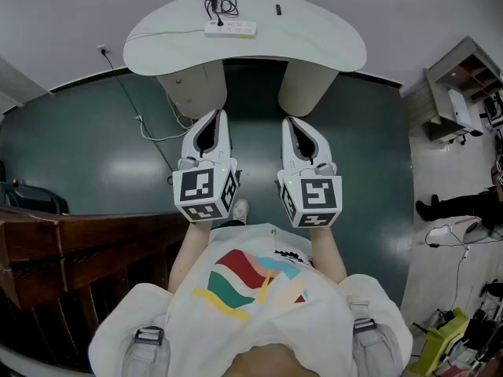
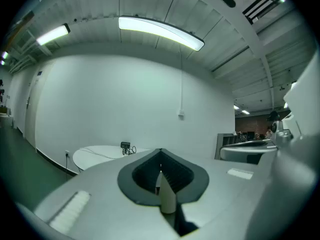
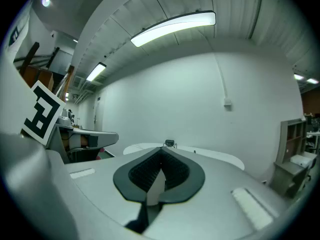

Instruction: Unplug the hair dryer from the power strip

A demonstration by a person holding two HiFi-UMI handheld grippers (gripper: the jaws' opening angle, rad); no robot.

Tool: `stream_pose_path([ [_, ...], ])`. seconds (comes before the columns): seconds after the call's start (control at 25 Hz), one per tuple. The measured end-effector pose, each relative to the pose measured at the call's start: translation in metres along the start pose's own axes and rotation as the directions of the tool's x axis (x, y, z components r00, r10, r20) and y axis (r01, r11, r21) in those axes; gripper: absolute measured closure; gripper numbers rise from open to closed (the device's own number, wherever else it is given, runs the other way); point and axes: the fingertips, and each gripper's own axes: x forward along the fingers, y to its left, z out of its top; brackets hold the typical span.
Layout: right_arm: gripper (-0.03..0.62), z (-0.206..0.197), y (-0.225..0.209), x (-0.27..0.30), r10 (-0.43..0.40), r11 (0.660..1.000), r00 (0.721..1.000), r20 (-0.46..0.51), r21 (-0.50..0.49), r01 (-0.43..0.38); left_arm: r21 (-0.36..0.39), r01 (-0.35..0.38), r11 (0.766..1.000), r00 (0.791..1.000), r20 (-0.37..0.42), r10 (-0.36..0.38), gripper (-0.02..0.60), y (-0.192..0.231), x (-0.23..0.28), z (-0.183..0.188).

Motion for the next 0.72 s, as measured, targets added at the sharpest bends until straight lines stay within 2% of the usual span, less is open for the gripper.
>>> stream_pose_path([
  [0.4,0.583,0.003,0.003,0.011,-0.012,1.000,1.000,-0.002,-0.008,0.012,-0.021,0.018,1.000,0.999,0.028,-0.017,0.581,0.014,0.007,0.006],
  [0.64,0.582,0.005,0.027,0.020,0.061,0.996,0.998,0.005,-0.061,-0.060,-0.035,0.038,0.999,0.998,0.041,-0.037,0.581,0.027,0.017,0.007],
  [0.72,0.582,0.004,0.030,0.025,0.053,0.996,0.999,-0.001,-0.070,-0.053,-0.035,0.047,0.998,0.998,0.043,-0.045,0.581,0.030,0.023,0.006],
])
